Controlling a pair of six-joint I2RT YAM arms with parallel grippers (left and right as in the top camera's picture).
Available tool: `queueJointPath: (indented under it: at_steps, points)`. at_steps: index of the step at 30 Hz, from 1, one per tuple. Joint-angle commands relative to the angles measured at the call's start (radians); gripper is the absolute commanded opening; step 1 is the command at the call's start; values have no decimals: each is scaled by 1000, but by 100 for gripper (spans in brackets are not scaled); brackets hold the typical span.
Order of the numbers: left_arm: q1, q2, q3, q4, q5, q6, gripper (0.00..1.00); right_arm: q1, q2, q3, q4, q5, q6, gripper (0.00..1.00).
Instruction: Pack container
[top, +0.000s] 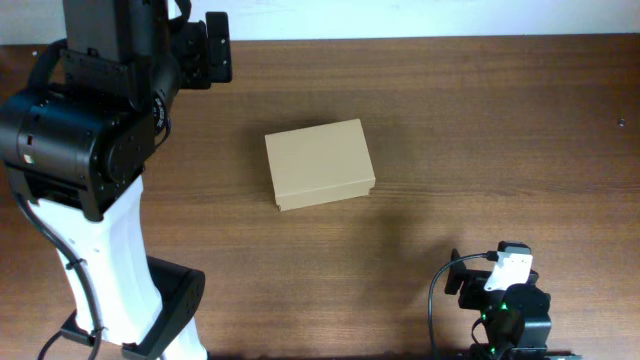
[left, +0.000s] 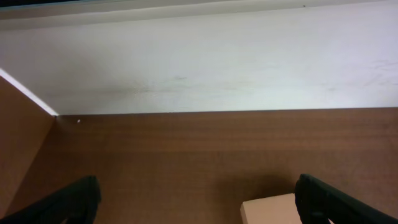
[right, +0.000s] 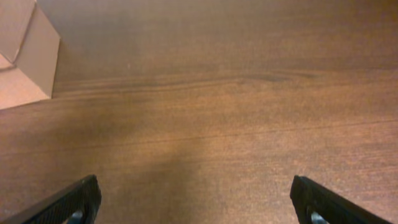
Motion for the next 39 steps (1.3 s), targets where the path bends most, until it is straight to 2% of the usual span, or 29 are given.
queueJointPath:
  at_steps: [1, 8, 20, 22, 24, 29, 33, 34, 35, 36, 39]
  points:
    - [-2, -5, 7, -1, -14, 2, 100, -6, -9, -40, -12, -5, 0, 99]
    - [26, -5, 6, -2, -14, 2, 100, -6, -8, -40, -11, -5, 0, 99]
    - [-14, -56, 6, -2, -14, 2, 100, -6, -8, -40, -11, -5, 0, 99]
    - [-14, -76, 6, 26, -93, 50, 100, -6, -8, -40, -11, -5, 0, 99]
    - [-14, -90, -1, 121, -142, 57, 100, -6, -8, -40, -11, -5, 0, 99]
    - [-14, -155, -79, 523, -141, 57, 100, -6, -8, -40, -11, -5, 0, 99]
    - [-14, -268, -230, 799, -142, 58, 100, -6, -8, -40, -11, -5, 0, 99]
    - [-14, -342, -344, 924, -165, 58, 100, -6, -8, -40, -11, -5, 0, 99]
    - [-14, -378, -403, 970, -164, 58, 100, -6, -8, -40, -11, -5, 0, 99]
    - [-14, -461, -537, 1038, -165, 58, 100, -6, -8, -40, -11, -5, 0, 99]
    - [12, -614, -795, 1116, -164, 57, 100, -6, -8, -40, -11, -5, 0, 99]
